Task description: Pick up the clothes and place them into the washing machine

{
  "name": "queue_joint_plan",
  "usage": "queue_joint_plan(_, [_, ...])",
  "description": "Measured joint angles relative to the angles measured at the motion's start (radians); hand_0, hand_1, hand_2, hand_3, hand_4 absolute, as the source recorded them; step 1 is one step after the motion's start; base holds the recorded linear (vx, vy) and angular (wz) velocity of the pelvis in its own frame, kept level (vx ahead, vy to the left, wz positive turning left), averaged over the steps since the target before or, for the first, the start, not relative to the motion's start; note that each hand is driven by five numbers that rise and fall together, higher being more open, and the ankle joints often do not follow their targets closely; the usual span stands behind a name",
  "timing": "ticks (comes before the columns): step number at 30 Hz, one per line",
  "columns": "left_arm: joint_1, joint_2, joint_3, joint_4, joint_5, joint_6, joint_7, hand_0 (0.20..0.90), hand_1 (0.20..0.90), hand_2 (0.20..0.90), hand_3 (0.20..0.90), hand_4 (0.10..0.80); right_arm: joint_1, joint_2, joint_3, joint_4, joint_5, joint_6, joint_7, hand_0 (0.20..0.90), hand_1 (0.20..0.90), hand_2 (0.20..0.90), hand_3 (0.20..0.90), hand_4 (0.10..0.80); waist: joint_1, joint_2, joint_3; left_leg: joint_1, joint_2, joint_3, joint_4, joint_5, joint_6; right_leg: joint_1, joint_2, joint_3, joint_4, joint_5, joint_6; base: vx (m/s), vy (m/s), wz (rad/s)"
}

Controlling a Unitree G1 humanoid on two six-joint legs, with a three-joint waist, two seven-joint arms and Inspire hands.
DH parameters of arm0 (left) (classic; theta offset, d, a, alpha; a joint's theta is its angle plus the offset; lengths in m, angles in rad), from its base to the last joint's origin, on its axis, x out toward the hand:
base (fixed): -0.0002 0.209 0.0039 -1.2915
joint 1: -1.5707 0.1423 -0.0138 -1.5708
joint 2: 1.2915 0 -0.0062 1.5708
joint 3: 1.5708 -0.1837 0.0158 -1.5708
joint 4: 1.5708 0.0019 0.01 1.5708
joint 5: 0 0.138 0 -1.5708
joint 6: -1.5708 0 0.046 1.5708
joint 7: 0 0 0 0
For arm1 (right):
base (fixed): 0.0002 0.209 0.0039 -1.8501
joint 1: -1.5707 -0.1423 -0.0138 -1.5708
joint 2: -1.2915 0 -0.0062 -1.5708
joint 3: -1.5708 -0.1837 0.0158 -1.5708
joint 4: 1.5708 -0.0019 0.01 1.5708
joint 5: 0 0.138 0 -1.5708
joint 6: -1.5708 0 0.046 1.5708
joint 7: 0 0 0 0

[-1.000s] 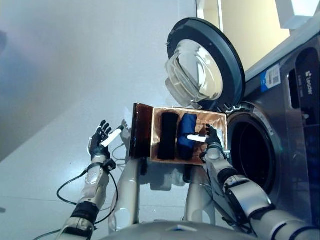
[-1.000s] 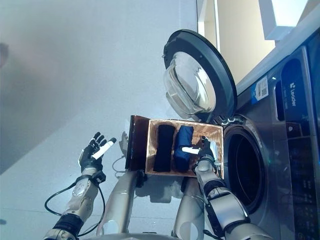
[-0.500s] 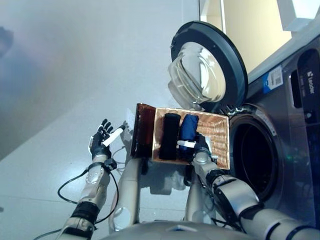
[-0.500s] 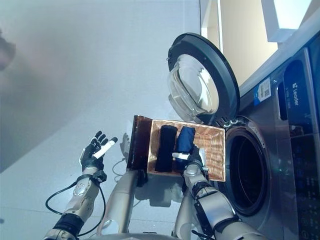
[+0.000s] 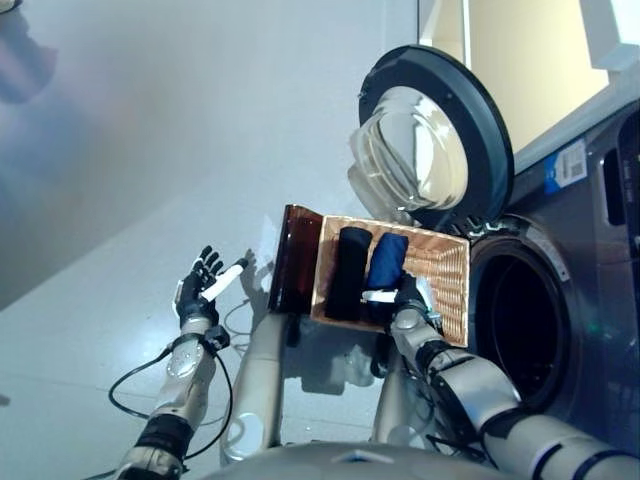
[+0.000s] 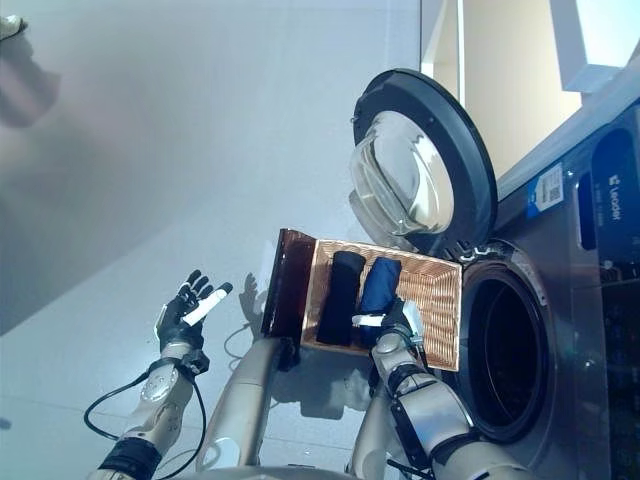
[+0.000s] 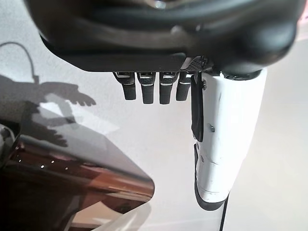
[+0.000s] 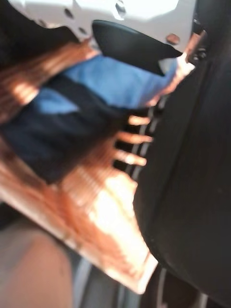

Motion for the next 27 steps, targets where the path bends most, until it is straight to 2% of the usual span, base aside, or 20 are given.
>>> queue_joint_plan(5, [0.0, 0.005, -0.012, -0.009, 0.0, 0.001, -0.001, 0.9, 0.9, 0.9, 0.9, 0.8, -0.005, -0.013, 0.001, 0.003, -0.028, 0.021, -0.005, 0.9, 0.9, 0.9, 0.9, 0.8, 0.0, 0.007, -0.005, -0.044, 0.003, 0.0, 0.048, -0.008, 0.001, -0.045, 0.0, 0.012, 0.048, -0.012, 0.0, -0.02, -0.001, 0.02])
queue_joint_plan(9, [0.021, 0.014, -0.031, -0.075, 0.0, 0.013, -0.005, 0.9, 0.9, 0.9, 0.9, 0.8, -0.027, -0.014, 0.002, 0.025, -0.049, 0.045, -0.005, 0.9, 0.9, 0.9, 0.9, 0.8, 0.003, 0.012, -0.005, -0.084, 0.002, -0.001, 0.082, -0.011, 0.004, -0.083, -0.002, 0.022, 0.085, -0.015, -0.002, -0.036, -0.002, 0.02])
queue_joint_plan(10, [0.025, 0.019, -0.032, -0.092, 0.0, 0.013, -0.008, 0.9, 0.9, 0.9, 0.9, 0.8, -0.033, -0.015, 0.002, 0.025, -0.064, 0.055, -0.006, 0.625, 0.625, 0.625, 0.625, 0.604, 0.006, 0.014, -0.006, -0.095, 0.002, -0.001, 0.082, -0.012, 0.003, -0.095, -0.001, 0.024, 0.09, -0.017, -0.005, -0.039, -0.009, 0.09])
queue_joint_plan(11, [0.024, 0.026, -0.032, -0.103, 0.0, 0.013, -0.01, 0.9, 0.9, 0.9, 0.9, 0.8, -0.04, -0.017, 0.002, 0.026, -0.071, 0.062, -0.011, 0.469, 0.469, 0.469, 0.469, 0.492, 0.008, 0.014, -0.006, -0.105, 0.0, 0.0, 0.076, -0.016, -0.009, -0.108, -0.004, 0.026, 0.086, -0.018, -0.007, -0.032, -0.011, 0.13])
queue_joint_plan(12, [0.019, 0.032, -0.032, -0.11, 0.0, 0.013, -0.013, 0.9, 0.9, 0.9, 0.9, 0.8, -0.046, -0.016, 0.002, 0.035, -0.084, 0.062, -0.022, 0.2, 0.2, 0.2, 0.2, 0.3, 0.007, 0.016, -0.008, -0.128, -0.005, -0.009, 0.16, -0.038, -0.03, -0.118, -0.019, 0.02, 0.09, -0.018, -0.008, -0.022, -0.012, -0.1])
queue_joint_plan(13, [0.045, 0.034, -0.029, -0.117, 0.0, 0.013, -0.02, 0.9, 0.9, 0.9, 0.9, 0.8, -0.046, -0.025, 0.003, 0.047, -0.094, 0.063, -0.033, 0.2, 0.2, 0.2, 0.2, 0.3, 0.021, 0.028, -0.017, -0.134, -0.001, -0.032, 0.313, -0.107, -0.039, -0.13, -0.022, 0.016, 0.117, -0.02, 0.0, -0.011, -0.018, -0.29])
queue_joint_plan(14, [0.071, 0.034, -0.029, -0.117, -0.001, 0.015, -0.024, 0.9, 0.9, 0.9, 0.9, 0.8, -0.045, -0.044, 0.012, 0.045, -0.104, 0.063, -0.046, 0.2, 0.2, 0.2, 0.2, 0.3, 0.022, 0.049, -0.031, -0.116, -0.007, -0.057, 0.291, -0.198, -0.005, -0.143, -0.012, 0.01, 0.141, -0.022, 0.003, -0.001, -0.023, -0.3])
queue_joint_plan(16, [0.074, 0.037, -0.03, -0.126, -0.002, 0.018, -0.03, 0.9, 0.9, 0.9, 0.9, 0.8, -0.047, -0.078, 0.014, 0.046, -0.114, 0.068, -0.046, 0.2, 0.2, 0.2, 0.2, 0.3, 0.023, 0.052, -0.034, -0.129, -0.022, -0.056, 0.287, -0.194, -0.001, -0.143, -0.03, 0.012, 0.142, -0.021, 0.0, 0.007, -0.028, 0.19])
queue_joint_plan(20, [0.096, 0.046, -0.028, -0.127, -0.002, 0.018, -0.04, 0.9, 0.9, 0.9, 0.9, 0.8, -0.049, -0.104, 0.003, 0.059, -0.116, 0.09, -0.022, 0.2, 0.2, 0.2, 0.2, 0.3, 0.03, 0.051, -0.037, -0.139, -0.013, -0.052, 0.28, -0.187, -0.001, -0.143, -0.035, -0.002, 0.151, -0.028, 0.01, 0.012, -0.02, 0.24])
queue_joint_plan(27, [0.121, 0.047, -0.033, -0.144, -0.003, 0.022, -0.072, 0.9, 0.9, 0.9, 0.9, 0.8, -0.061, -0.104, -0.03, 0.067, -0.115, 0.104, 0.019, 0.2, 0.2, 0.2, 0.2, 0.3, 0.033, 0.051, -0.038, -0.142, -0.015, -0.056, 0.278, -0.17, 0.001, -0.142, -0.039, -0.009, 0.155, -0.029, 0.011, 0.008, -0.014, 0.03])
